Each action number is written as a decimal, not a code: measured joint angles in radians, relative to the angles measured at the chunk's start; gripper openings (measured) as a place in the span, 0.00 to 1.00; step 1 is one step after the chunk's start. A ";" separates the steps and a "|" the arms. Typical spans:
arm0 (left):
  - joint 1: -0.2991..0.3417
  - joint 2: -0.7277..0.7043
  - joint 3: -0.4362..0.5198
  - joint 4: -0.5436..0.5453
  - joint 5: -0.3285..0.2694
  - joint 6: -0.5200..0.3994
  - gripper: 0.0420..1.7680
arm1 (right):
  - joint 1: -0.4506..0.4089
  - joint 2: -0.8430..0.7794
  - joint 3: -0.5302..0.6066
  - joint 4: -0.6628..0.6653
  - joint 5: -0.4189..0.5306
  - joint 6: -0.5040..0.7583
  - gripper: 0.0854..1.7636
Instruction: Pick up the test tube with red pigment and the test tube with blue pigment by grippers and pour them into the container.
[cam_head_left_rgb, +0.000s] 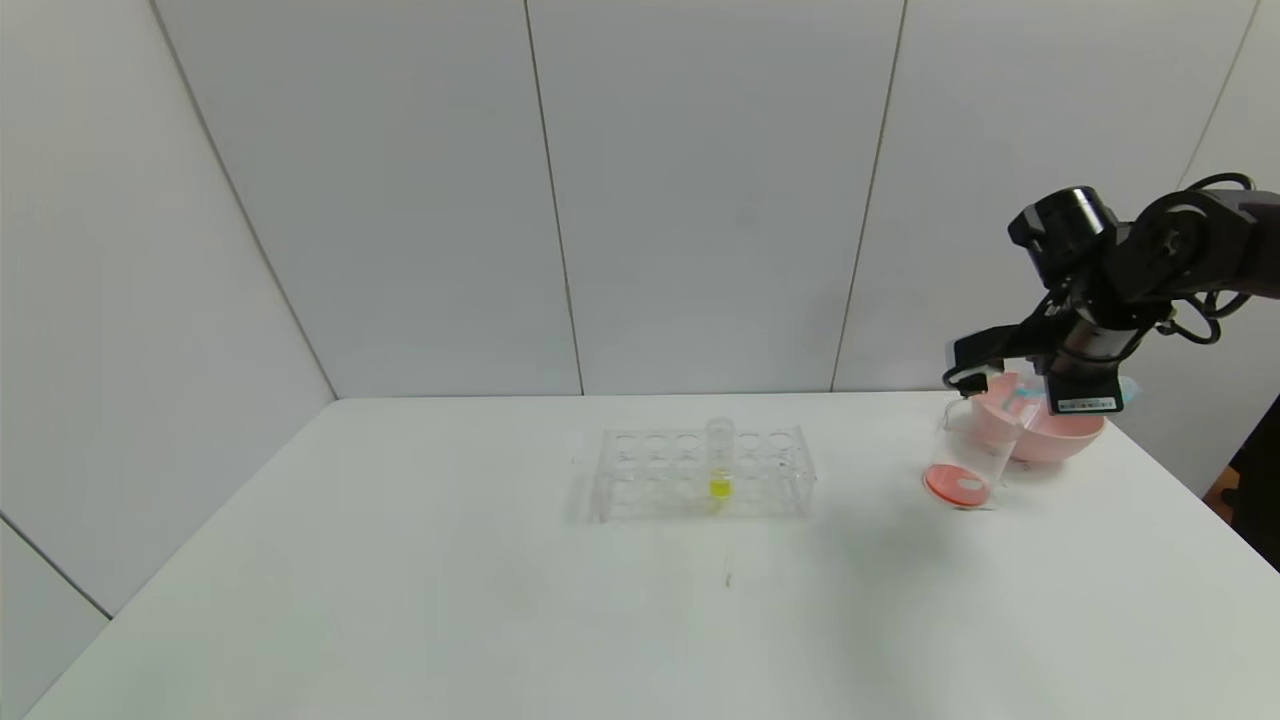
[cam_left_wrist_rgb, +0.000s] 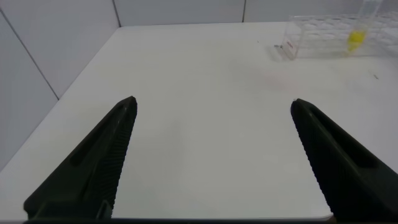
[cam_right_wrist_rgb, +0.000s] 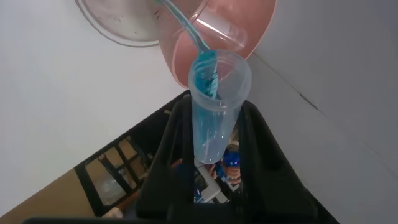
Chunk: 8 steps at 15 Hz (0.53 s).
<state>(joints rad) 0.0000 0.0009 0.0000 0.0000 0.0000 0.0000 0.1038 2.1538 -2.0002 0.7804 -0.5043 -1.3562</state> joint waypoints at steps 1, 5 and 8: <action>0.000 0.000 0.000 0.000 0.000 0.000 1.00 | 0.009 0.000 0.000 0.000 -0.029 -0.011 0.24; 0.000 0.000 0.000 0.000 0.000 0.000 1.00 | 0.040 0.002 0.000 -0.007 -0.140 -0.074 0.24; 0.000 0.000 0.000 0.000 0.000 0.000 1.00 | 0.056 0.003 0.000 0.000 -0.185 -0.107 0.24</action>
<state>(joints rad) 0.0000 0.0009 0.0000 0.0000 0.0000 0.0000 0.1600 2.1566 -2.0002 0.7800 -0.6891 -1.4632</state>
